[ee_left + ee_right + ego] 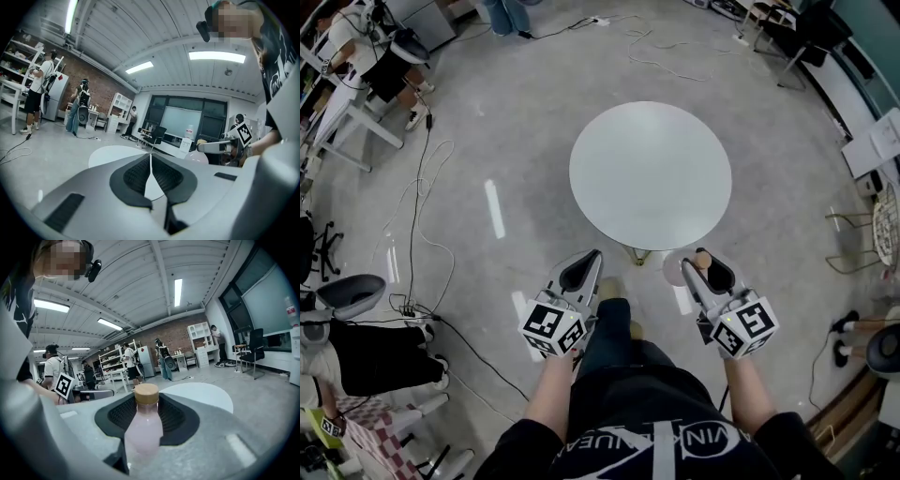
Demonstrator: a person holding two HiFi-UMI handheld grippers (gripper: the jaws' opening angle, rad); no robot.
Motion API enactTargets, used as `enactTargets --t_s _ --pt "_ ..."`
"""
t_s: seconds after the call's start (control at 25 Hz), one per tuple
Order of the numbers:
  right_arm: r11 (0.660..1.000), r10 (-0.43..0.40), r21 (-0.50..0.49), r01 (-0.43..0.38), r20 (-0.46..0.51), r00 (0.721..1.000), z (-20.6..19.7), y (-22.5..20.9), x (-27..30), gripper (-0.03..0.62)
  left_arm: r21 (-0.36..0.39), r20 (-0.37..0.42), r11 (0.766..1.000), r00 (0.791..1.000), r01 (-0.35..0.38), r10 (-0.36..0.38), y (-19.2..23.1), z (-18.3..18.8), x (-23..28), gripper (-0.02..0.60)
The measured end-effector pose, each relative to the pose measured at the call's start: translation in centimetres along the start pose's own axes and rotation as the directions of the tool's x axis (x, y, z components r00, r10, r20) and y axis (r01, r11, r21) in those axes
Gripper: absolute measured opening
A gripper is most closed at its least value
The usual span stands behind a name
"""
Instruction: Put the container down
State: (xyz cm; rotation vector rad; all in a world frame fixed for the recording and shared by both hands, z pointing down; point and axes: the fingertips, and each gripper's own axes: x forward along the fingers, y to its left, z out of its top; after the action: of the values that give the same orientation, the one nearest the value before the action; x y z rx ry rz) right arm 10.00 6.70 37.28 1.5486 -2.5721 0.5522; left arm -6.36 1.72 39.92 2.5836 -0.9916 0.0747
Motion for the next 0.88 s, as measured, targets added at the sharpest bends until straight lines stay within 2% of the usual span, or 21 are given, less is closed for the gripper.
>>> enactTargets --t_s 0.16,0.4,0.88 --pt "1.000 0.011 0.000 -0.011 0.010 1.000 1.4 -1.1 1.4 0.143 -0.007 0.006 1.000 1.000 0.019 -0.019 0.8 1.3 2.7 0.015" --pt "1.000 0.011 0.008 -0.011 0.002 1.000 1.9 -1.9 5.2 0.143 -0.014 -0.028 0.999 0.999 0.045 -0.046 3.1 1.4 4.9 0.015" --pt "0.998 -0.033 0.050 0.035 -0.030 0.999 2.4 -6.4 10.6 0.143 -0.039 -0.072 0.996 0.994 0.085 -0.087 7.1 1.9 10.3 0.015"
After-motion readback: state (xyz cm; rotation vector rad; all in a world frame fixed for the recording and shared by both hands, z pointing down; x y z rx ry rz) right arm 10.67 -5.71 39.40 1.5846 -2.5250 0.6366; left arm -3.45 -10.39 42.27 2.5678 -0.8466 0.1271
